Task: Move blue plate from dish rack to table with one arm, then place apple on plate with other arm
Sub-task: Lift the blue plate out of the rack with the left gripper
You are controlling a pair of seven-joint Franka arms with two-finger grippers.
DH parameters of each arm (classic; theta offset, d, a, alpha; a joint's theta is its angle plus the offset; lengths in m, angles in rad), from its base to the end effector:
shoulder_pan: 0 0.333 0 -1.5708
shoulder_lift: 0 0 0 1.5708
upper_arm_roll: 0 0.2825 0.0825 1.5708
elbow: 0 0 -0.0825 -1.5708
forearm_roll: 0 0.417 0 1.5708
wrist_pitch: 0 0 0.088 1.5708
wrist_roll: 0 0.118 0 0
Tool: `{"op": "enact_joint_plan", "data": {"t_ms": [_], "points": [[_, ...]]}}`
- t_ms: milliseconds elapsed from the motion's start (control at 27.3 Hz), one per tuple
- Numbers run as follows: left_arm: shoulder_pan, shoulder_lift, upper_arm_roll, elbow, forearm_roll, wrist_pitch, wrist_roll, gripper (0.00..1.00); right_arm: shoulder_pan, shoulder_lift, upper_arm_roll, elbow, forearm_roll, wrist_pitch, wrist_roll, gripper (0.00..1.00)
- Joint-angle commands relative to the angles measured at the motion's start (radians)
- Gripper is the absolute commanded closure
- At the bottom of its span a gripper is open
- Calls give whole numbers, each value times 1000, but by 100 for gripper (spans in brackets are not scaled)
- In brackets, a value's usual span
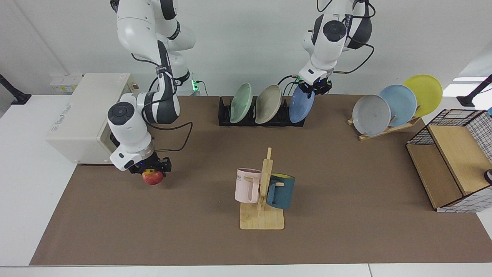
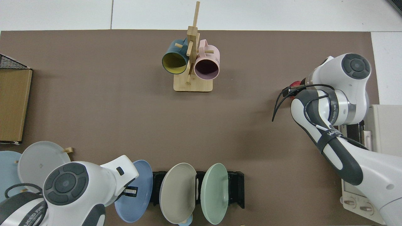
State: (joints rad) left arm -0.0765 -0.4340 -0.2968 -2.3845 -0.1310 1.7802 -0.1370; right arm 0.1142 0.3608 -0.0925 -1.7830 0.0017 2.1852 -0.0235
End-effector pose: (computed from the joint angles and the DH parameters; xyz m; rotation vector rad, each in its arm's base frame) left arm 0.4085 -0.1710 0.4061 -3.0775 0.2459 0.2773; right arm 0.6647 0.0173 0.2981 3.1088 0.0791 0.0667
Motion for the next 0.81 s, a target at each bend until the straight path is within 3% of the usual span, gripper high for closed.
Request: {"op": "enact_joint_plan", "data": {"t_ms": [0, 293, 549, 769], "points": [[29, 12, 5, 79, 19, -57, -10, 98, 2, -98, 2, -10, 20, -105, -12, 93], [87, 78, 22, 159, 19, -39, 4, 100, 2, -190, 2, -10, 15, -208, -4, 96], [86, 191, 146, 229, -24, 66, 42, 100, 2, -269, 0, -7, 0, -295, -6, 96], [86, 303, 211, 258, -151, 152, 102, 100, 4, -332, 2, -7, -3, -364, -4, 96]]}}
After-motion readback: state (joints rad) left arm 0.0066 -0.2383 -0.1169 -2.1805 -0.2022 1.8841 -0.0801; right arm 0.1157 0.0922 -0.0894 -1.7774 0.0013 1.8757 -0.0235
